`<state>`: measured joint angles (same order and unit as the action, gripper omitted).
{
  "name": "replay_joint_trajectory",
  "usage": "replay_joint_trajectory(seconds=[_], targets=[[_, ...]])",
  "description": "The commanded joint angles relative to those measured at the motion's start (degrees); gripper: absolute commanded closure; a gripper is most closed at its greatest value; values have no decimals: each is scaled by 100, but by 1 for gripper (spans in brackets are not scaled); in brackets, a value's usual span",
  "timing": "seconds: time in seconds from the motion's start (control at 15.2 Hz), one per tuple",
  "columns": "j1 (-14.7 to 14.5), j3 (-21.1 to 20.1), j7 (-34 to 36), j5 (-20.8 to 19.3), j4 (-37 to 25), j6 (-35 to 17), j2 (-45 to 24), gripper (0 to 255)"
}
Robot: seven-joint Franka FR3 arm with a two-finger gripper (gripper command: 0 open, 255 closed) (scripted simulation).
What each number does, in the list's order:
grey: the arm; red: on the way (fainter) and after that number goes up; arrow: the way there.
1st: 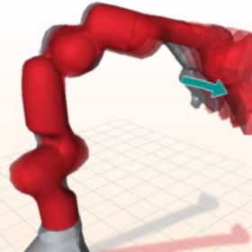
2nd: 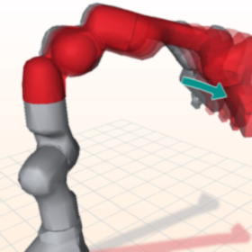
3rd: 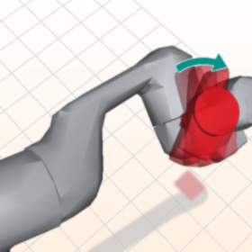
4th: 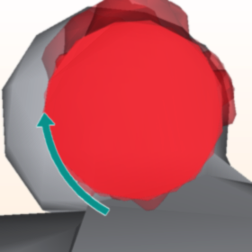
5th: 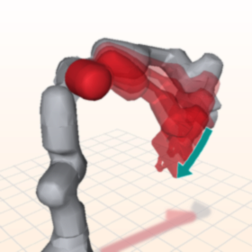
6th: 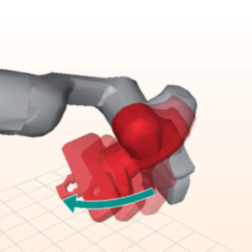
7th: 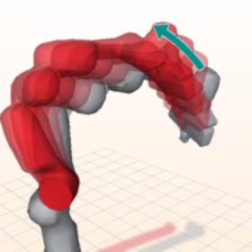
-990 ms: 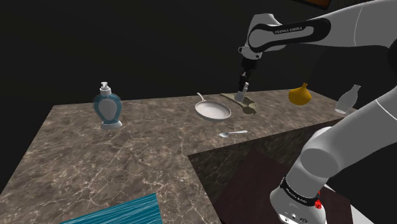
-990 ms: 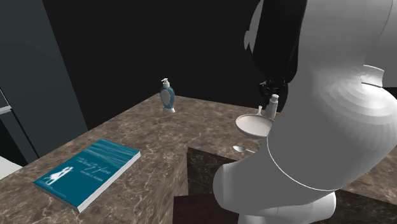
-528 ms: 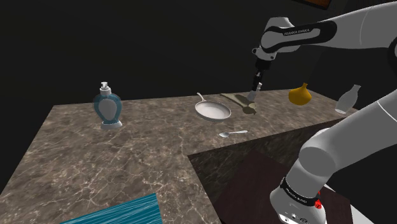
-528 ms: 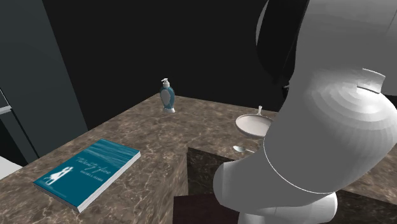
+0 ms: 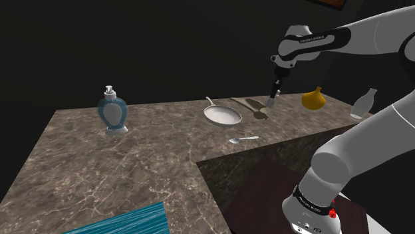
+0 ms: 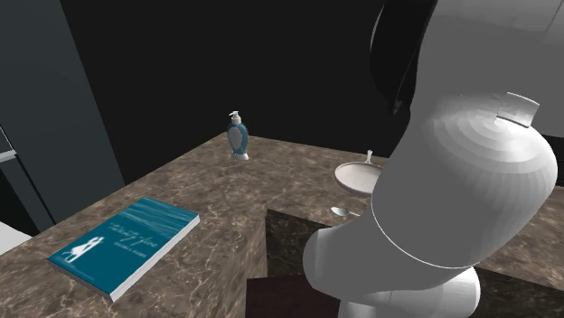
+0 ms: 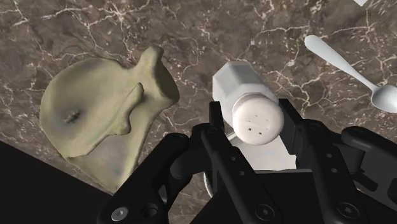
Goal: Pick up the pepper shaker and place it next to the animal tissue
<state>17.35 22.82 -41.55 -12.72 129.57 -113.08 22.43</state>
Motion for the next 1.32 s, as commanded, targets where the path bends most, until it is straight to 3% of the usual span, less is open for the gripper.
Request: replay_joint_trajectory(seconds=[0.0, 1.25], targets=[[4, 27, -1, -7, 115, -158, -39, 255], [14, 268, 8, -29, 1140, -1732, -602, 255]])
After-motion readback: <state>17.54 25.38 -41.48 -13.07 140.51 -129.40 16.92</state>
